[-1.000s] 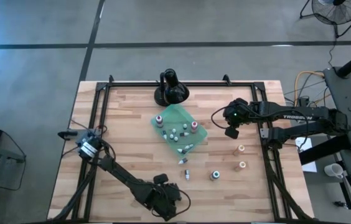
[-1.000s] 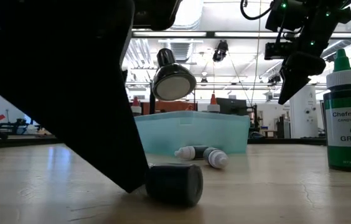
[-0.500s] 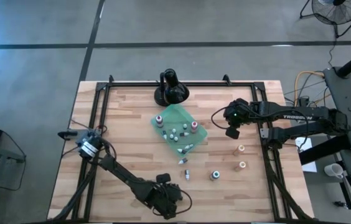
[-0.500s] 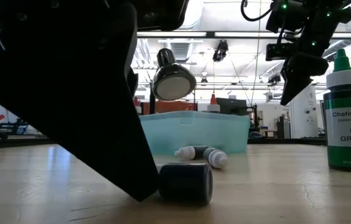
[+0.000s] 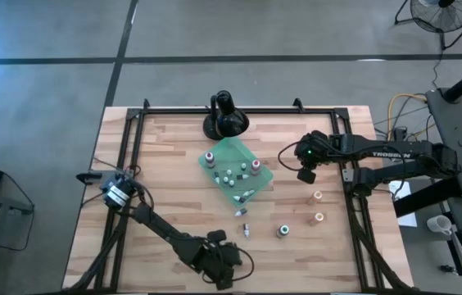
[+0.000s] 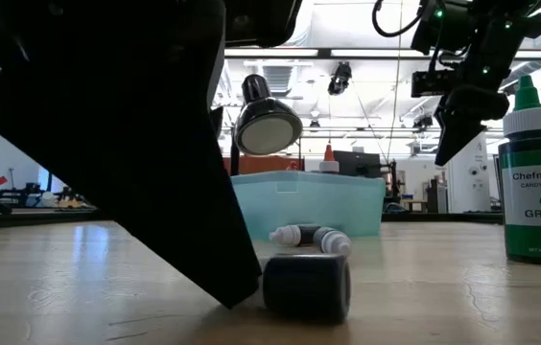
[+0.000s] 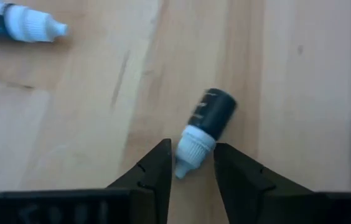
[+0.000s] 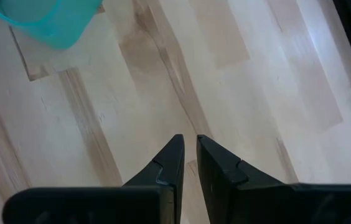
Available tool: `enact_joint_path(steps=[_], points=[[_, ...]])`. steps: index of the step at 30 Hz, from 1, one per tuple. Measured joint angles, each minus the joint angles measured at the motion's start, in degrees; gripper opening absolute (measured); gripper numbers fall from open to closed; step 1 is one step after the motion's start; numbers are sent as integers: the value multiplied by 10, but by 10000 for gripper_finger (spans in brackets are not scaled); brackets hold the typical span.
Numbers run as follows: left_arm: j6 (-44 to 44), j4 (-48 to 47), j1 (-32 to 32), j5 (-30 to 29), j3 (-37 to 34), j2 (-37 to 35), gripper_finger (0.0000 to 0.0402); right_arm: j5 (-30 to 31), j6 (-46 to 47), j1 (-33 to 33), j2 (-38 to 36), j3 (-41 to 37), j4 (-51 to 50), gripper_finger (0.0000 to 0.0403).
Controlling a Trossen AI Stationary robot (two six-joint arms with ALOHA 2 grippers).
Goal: Pick & Place food coloring
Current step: Put the small black food coloring bottle into the green bin
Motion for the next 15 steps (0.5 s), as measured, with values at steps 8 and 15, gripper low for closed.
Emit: enact_joint_path(steps=[8, 15], points=[[-29, 9, 0, 20, 0, 0, 90, 0, 0, 0, 0, 0, 0, 38], [-32, 10, 0, 22, 0, 0, 90, 0, 0, 0, 0, 0, 0, 38]])
